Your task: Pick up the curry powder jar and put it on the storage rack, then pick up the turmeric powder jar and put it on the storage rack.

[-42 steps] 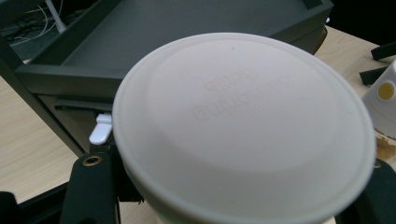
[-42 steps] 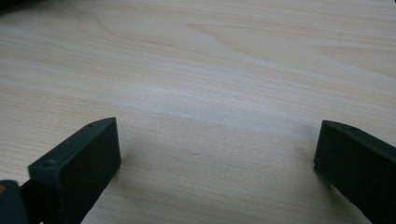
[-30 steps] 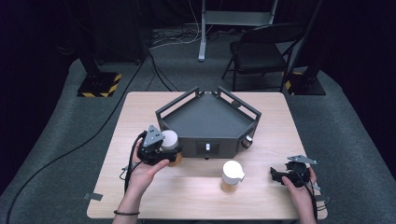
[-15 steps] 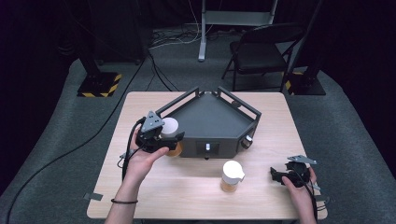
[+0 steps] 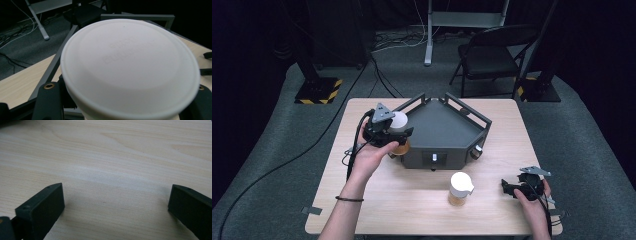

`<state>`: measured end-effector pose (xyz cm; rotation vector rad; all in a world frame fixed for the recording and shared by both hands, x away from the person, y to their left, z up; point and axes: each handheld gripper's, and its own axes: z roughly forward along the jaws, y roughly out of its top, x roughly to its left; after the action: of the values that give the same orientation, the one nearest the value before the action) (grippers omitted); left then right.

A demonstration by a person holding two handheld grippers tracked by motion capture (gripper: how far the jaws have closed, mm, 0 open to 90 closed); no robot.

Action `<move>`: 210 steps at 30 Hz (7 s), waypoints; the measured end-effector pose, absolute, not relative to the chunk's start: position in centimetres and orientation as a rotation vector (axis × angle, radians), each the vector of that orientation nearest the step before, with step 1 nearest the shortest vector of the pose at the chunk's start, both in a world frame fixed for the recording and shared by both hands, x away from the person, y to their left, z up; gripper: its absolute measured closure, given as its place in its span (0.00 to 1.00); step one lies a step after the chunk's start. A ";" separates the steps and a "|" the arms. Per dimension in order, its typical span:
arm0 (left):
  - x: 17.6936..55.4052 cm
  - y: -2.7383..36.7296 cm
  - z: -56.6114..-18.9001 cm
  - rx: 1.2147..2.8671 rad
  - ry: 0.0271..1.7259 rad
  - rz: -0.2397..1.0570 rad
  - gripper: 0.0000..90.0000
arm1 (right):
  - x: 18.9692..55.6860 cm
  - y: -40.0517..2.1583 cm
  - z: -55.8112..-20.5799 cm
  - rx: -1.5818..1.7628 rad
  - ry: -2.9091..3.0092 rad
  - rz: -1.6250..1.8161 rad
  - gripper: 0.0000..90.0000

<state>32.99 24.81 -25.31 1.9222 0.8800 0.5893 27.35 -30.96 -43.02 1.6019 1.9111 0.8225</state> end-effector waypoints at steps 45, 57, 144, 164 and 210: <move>41.5 21.2 -26.0 1.942 0.995 0.489 0.25 | 27.4 -31.0 -43.0 1.598 1.915 0.824 0.00; 39.7 22.7 -25.3 1.901 1.009 0.493 0.15 | 27.4 -31.0 -43.0 1.598 1.915 0.824 0.00; 27.2 34.8 -40.1 1.873 1.159 0.601 0.03 | 27.4 -30.9 -43.0 1.599 1.914 0.824 0.00; 27.9 35.5 -43.7 1.917 1.235 0.557 0.03 | 27.4 -30.9 -43.0 1.598 1.916 0.825 0.00; 29.1 34.1 -43.6 2.022 1.301 0.545 0.00 | 27.5 -30.9 -43.0 1.596 1.917 0.825 0.00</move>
<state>29.09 34.11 -43.63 2.0220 1.3010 0.5446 27.47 -30.91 -43.03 1.5960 1.9174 0.8248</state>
